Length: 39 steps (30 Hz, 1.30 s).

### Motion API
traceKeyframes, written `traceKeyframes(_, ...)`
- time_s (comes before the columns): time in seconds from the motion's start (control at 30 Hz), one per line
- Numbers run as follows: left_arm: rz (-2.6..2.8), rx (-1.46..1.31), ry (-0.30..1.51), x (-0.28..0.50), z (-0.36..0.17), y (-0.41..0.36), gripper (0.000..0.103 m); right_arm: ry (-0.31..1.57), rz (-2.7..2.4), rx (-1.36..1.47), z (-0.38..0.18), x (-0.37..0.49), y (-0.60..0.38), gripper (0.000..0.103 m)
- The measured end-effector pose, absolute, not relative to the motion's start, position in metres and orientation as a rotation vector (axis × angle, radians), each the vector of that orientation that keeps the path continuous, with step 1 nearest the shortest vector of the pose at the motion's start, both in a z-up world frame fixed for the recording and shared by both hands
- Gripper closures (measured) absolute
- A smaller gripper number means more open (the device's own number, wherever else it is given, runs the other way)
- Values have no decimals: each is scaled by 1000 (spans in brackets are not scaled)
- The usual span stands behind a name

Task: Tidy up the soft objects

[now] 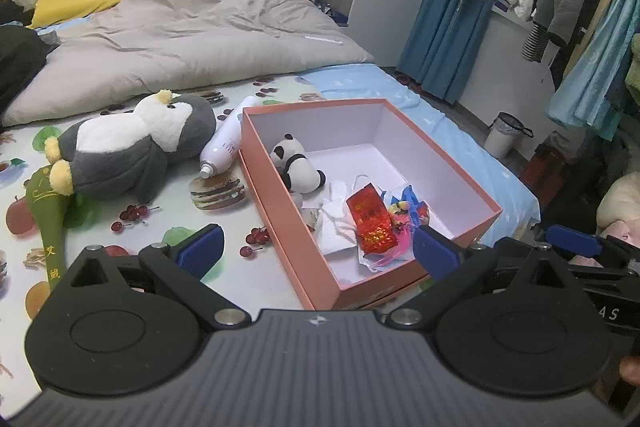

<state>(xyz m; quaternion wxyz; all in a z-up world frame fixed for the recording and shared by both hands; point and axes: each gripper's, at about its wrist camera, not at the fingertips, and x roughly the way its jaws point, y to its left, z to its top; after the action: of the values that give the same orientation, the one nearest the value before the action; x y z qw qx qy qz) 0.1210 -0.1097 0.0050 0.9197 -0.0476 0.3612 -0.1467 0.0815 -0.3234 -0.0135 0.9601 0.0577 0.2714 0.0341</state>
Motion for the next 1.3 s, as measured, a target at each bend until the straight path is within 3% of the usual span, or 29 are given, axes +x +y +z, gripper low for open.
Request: traceKeyframes(1.3,-290,-90,731,121,3,-110,0,561,51,129,-19,82,-323,6)
